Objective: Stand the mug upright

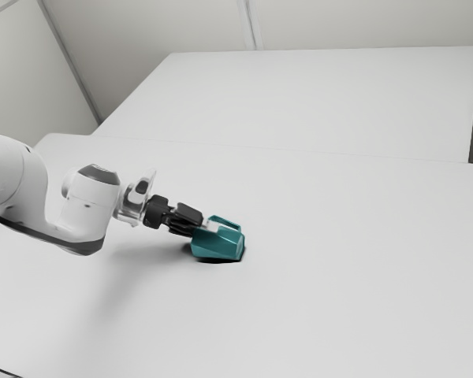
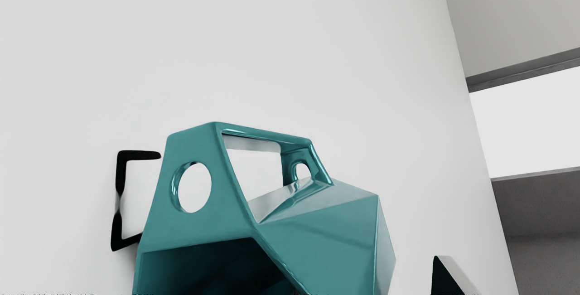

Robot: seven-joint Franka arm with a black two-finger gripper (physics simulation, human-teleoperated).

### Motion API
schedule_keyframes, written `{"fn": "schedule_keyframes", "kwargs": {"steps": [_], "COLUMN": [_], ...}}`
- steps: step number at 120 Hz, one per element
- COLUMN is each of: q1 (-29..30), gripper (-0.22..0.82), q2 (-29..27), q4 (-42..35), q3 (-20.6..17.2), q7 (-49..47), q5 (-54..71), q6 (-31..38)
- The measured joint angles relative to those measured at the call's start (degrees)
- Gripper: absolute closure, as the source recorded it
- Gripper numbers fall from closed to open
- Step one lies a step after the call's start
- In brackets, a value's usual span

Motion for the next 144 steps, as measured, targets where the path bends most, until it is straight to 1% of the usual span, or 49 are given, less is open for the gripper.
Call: {"fn": "schedule_keyframes", "kwargs": {"steps": [9, 17, 30, 55, 63, 85, 94, 108, 115, 122, 133, 144], "q1": [0.01, 0.01, 0.00, -0.03, -0.06, -0.52, -1.30, -1.72, -1.64, -1.46, -1.64, -2.10], "gripper": [0.53, 0.60, 0.66, 0.72, 0.74, 0.77, 0.77, 0.78, 0.78, 0.78, 0.79, 0.79], "q2": [-0.03, -0.03, -0.01, -0.31, -0.49, -1.98, -3.17, -3.86, -3.99, -5.29, -7.33, -7.67], "q4": [-0.02, -0.05, -0.09, 0.29, 0.53, 1.25, 3.07, 9.40, 12.36, 14.87, 16.39, 16.66], "q3": [0.00, 0.00, -0.01, -0.10, -0.64, -1.32, -1.33, -1.41, -1.57, -2.23, -4.05, -4.50], "q7": [-0.02, -0.05, -0.12, -0.34, -0.40, -0.65, -1.20, -3.99, -6.13, -9.01, -14.67, -20.71], "q5": [-0.01, -0.01, 0.02, -0.87, -1.83, -3.27, -1.86, 9.11, 17.25, 27.35, 43.69, 57.02], "q6": [0.22, 0.37, 0.63, 0.63, 0.44, 0.26, 0.54, 1.39, 1.69, 1.74, 1.43, -0.11]}}
